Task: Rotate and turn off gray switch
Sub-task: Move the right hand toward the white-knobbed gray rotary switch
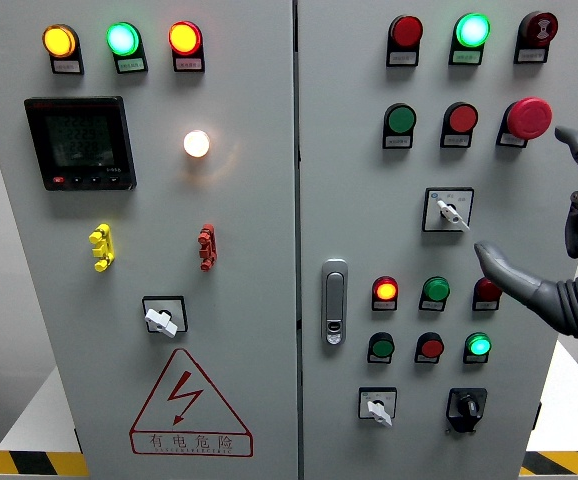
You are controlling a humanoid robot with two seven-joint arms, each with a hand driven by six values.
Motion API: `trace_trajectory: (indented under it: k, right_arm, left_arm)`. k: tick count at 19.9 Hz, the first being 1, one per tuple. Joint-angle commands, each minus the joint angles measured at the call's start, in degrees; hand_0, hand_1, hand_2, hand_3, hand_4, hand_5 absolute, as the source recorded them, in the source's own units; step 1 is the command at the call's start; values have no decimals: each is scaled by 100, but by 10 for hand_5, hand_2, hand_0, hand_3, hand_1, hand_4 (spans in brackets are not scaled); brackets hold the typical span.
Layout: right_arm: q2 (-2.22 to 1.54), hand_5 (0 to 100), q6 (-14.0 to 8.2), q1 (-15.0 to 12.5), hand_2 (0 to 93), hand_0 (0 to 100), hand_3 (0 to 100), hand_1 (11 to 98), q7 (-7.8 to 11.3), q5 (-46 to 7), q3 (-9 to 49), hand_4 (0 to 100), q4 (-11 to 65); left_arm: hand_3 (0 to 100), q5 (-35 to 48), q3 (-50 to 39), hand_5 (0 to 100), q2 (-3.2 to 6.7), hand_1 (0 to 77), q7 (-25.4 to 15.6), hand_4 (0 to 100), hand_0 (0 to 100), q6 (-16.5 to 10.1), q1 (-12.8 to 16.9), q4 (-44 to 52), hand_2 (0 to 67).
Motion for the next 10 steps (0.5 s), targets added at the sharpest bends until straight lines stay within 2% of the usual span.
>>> trace_trajectory:
  k: [1, 3, 10]
  right_arm:
    - [-3, 1000, -2, 1, 69, 0, 1000, 376, -1, 5, 8, 1000, -20]
    - [6, 1000, -2, 1, 70, 0, 1000, 376, -1, 5, 9, 1000, -20]
    - [-3, 1000, -2, 1, 71, 0, 1000, 375, -1, 14, 0, 1000, -47]
  left_arm:
    - [188, -9, 0, 109, 0, 0, 0, 83, 845, 0, 7, 0, 134]
    - [188, 0, 0, 109, 0, 0, 0, 82, 845, 0, -1, 0, 134]
    - [188, 0, 0, 109, 0, 0, 0, 83, 845, 0, -1, 0, 134]
